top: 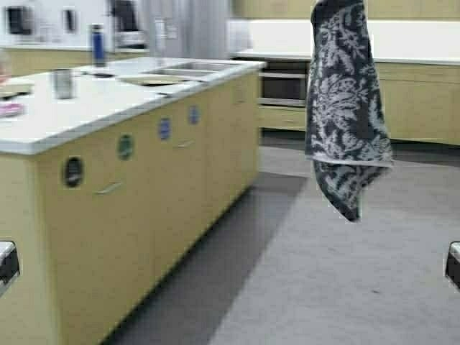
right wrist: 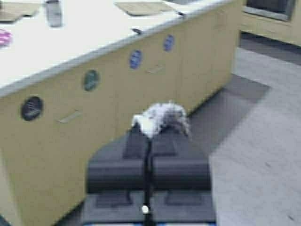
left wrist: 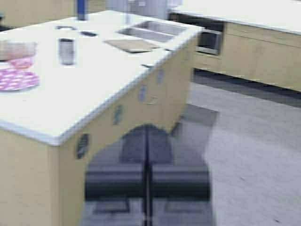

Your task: Get the cloth and wipe up the spill under the wine glass

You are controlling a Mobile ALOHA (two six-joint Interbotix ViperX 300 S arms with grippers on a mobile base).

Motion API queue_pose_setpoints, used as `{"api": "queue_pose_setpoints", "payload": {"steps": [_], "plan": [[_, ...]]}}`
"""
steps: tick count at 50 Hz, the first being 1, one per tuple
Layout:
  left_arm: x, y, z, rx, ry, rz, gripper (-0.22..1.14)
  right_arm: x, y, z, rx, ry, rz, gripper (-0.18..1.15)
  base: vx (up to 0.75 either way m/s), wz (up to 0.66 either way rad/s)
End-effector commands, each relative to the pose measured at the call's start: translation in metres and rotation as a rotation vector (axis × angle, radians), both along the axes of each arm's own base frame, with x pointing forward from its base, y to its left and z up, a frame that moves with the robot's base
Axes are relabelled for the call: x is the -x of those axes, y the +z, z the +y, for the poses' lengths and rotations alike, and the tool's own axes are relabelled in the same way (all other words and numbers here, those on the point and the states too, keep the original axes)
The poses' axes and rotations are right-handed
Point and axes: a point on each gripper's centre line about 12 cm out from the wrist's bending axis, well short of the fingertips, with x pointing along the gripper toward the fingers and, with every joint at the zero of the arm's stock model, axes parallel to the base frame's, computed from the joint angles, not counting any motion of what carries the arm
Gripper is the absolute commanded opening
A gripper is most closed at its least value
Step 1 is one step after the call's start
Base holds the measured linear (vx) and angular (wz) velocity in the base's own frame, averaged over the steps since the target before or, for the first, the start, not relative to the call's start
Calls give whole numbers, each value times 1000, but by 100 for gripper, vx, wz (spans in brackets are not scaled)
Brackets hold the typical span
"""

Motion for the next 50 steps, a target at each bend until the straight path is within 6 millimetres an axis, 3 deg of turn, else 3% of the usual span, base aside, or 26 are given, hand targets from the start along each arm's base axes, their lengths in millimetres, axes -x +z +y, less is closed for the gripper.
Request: {"api": "queue_pose_setpoints", "payload": {"steps": [1,14,30,43,50], "plan": [[-2,4,0,-5,2,-6,2,0,13,-5,-19,-19,-64,6,6,46],[-14,-1,0,-58,3,45,2,0,8,-7,-15,-25,-57,6,7,41],[-48,0,-1,-49,-6,15,2,0,11,-7,-23,-26,-63,6,7,29],[-92,-24,-32,-94,-140,59,2,3,16,-8,-29,-25,-79,6,11,29],[-111,-34,-38,-86,-160,49,2,3,18,-8,-31,-26,-81,6,10,27]]}}
